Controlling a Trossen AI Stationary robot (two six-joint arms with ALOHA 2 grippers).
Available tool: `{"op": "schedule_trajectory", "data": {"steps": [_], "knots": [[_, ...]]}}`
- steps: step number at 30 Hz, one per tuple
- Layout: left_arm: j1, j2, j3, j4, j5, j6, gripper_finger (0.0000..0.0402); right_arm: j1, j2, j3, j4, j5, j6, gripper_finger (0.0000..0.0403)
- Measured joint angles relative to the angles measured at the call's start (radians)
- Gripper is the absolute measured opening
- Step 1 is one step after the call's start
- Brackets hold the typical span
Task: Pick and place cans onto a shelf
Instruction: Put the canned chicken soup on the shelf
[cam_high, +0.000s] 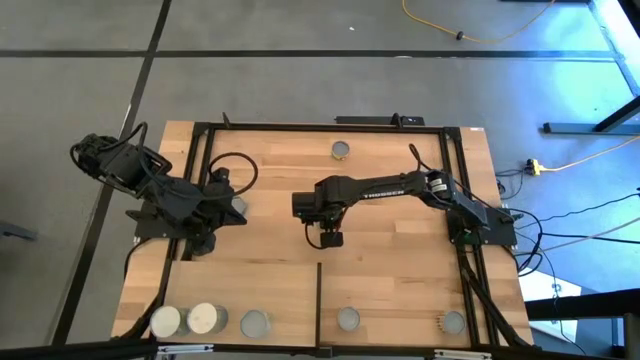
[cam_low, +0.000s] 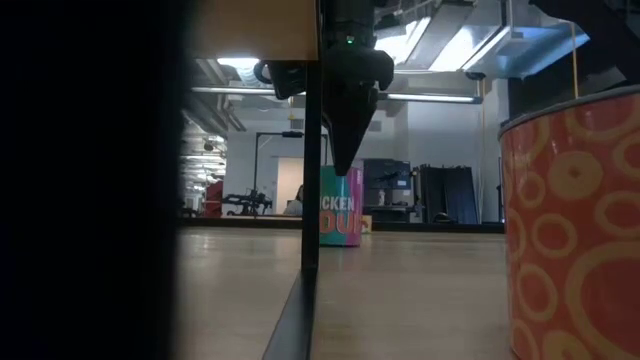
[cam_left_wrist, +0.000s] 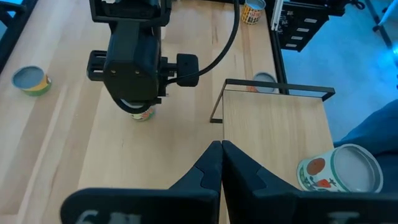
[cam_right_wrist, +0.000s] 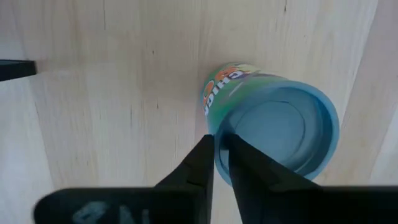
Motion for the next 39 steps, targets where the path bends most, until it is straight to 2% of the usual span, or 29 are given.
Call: {"op": "schedule_trajectory", "data": {"steps": [10,22,35,39], "knots": [[0.000,0.000,0.000,0.000,0.000,0.000,0.0000,0.000,0.000,0.036,-0.025,0.000,0.000,0.0057],[0.000,0.000,0.000,-0.002,-0.033,0.002,0.0000,0.000,-0.002,0.322,-0.169,0.003,-0.002,0.0059],[0.001,0.000,0.000,-0.002,-0.031,0.129,0.0000,0.000,-0.187,0.312,-0.217,0.019,-0.005,0.0059],[0.018,0.007,0.000,-0.001,-0.125,0.126,0.0001,0.002,-0.263,0.312,-0.222,0.019,0.009,0.0059]]}}
